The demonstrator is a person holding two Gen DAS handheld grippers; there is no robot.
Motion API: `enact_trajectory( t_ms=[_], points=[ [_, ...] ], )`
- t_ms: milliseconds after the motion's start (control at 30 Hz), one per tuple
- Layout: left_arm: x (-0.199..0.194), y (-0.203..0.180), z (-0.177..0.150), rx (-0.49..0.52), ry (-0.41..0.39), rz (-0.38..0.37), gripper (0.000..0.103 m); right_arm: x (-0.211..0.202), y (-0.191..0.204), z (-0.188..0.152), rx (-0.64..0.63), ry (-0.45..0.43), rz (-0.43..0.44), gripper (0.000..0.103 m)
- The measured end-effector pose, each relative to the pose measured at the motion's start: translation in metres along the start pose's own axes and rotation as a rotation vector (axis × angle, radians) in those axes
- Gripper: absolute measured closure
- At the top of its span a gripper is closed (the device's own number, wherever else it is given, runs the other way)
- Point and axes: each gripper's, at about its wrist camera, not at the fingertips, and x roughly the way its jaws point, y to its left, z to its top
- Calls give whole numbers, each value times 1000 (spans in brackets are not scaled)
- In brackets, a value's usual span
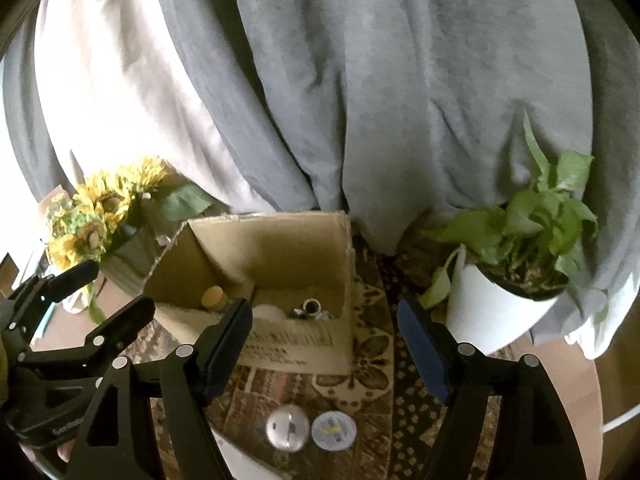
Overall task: Organize rigid objects
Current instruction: 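Withdraw both tools from the box toward the silver egg and tape roll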
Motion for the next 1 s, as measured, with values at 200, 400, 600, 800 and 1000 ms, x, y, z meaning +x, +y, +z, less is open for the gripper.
enact_trajectory(
  t_ms=[200,400,600,800,1000],
  points=[
    [0,-13,-19,19,24,-38,22,-5,-3,-20,-22,21,10,27],
    [3,-25,-34,58,46,-50,22,1,-10,-36,-17,62,10,27],
    [10,-37,-52,100,80,-86,22,6,-16,-57,-19,106,12,27],
    [23,-46,-70,117,130,-120,22,15,-22,-74,-10,158,12,27],
    [39,-56,-86,144,186,-158,21,25,-26,-86,-25,195,12,27]
  ],
)
